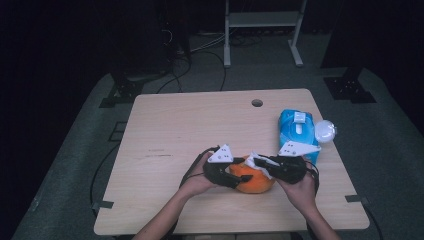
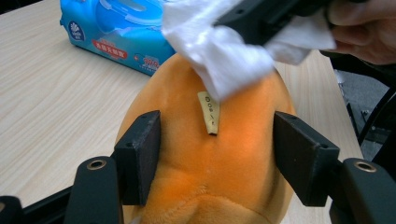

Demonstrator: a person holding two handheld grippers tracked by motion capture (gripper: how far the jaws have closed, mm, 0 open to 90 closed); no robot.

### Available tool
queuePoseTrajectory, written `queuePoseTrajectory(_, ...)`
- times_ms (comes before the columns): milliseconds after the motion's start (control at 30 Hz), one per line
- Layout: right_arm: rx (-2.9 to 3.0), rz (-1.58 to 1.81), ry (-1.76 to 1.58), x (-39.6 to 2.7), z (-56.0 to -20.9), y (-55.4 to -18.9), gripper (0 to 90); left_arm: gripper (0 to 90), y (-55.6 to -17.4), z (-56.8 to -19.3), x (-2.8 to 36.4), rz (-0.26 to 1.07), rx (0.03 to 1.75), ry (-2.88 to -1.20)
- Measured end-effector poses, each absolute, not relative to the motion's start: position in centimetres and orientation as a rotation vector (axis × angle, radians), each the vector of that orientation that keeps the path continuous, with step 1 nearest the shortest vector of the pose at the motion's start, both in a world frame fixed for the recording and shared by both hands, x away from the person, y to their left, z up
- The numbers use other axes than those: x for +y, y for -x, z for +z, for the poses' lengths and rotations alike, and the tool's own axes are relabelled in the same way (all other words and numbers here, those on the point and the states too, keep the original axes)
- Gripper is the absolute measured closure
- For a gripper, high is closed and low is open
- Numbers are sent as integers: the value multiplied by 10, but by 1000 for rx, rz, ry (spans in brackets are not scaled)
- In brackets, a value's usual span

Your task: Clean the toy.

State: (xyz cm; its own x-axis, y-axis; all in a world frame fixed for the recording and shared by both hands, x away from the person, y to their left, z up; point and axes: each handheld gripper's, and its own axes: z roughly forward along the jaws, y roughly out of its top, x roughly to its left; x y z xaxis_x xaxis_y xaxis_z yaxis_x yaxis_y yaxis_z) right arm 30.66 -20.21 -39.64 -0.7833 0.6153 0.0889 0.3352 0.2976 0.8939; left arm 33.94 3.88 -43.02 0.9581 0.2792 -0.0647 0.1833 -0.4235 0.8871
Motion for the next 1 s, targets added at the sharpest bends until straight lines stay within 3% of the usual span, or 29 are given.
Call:
queuePoseTrajectory(267, 2323, 1462, -896, -208, -404, -312, 824, 223, -345, -427, 52, 96, 282, -2002)
queuePoseTrajectory(500, 2330, 1501, -930, -218, -406, -315, 824, 135, -355, -454, 56, 36, 196, -2001)
queuePoseTrajectory(733, 2328, 1521, -953, -220, -408, -317, 823, 119, -358, -463, 51, 32, 204, -1985)
queuePoseTrajectory(800, 2326, 1520, -950, -220, -408, -317, 823, 160, -356, -464, 50, 31, 216, -1980)
queuePoseTrajectory(933, 2310, 1542, -967, -221, -407, -317, 824, 363, -352, -452, 51, 46, 283, -1993)
queuePoseTrajectory(1000, 2284, 1567, -961, -222, -403, -317, 824, 415, -349, -442, 51, 78, 287, -2003)
